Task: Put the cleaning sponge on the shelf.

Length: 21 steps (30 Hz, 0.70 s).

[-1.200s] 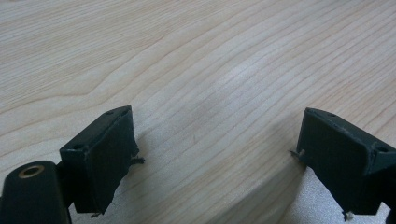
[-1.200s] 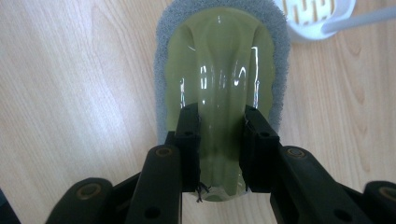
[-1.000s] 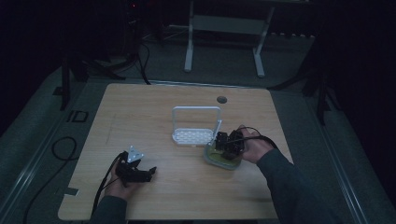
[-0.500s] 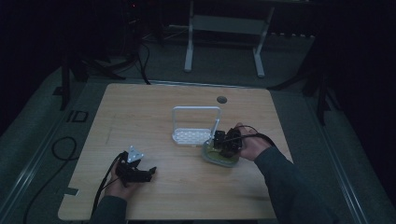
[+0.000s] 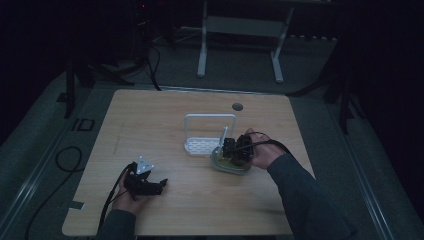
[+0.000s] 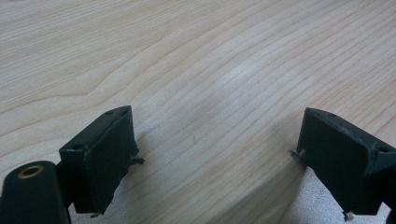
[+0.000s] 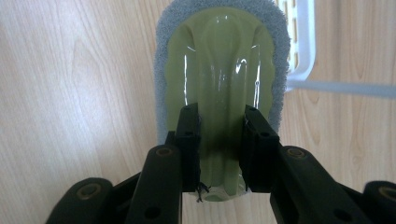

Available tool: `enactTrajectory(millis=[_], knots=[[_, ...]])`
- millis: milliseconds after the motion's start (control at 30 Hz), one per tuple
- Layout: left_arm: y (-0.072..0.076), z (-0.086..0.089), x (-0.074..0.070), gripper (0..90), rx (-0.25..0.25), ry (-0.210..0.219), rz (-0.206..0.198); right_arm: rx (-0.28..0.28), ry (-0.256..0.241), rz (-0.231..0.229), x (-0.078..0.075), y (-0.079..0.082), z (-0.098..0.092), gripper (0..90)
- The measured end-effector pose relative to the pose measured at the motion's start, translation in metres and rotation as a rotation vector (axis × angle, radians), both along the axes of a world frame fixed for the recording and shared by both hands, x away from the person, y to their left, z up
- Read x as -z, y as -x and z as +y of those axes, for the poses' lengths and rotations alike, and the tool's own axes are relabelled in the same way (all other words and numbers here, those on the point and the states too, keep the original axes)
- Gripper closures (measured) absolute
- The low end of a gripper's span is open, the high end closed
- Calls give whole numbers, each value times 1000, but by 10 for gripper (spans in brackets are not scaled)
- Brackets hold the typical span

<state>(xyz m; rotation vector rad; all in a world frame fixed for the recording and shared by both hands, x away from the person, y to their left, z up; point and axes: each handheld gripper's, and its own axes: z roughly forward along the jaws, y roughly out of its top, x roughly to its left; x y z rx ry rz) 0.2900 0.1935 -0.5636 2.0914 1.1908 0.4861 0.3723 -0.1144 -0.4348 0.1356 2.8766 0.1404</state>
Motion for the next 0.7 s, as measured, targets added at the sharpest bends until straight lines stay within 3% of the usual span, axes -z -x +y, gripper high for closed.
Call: enactTrajectory(millis=[367, 700], knots=[[0, 0, 0, 116, 0, 0, 0, -34, 33, -15, -2, -4, 15, 716], [0, 0, 0, 116, 1, -1, 0, -58, 29, -50, -5, -11, 25, 716]])
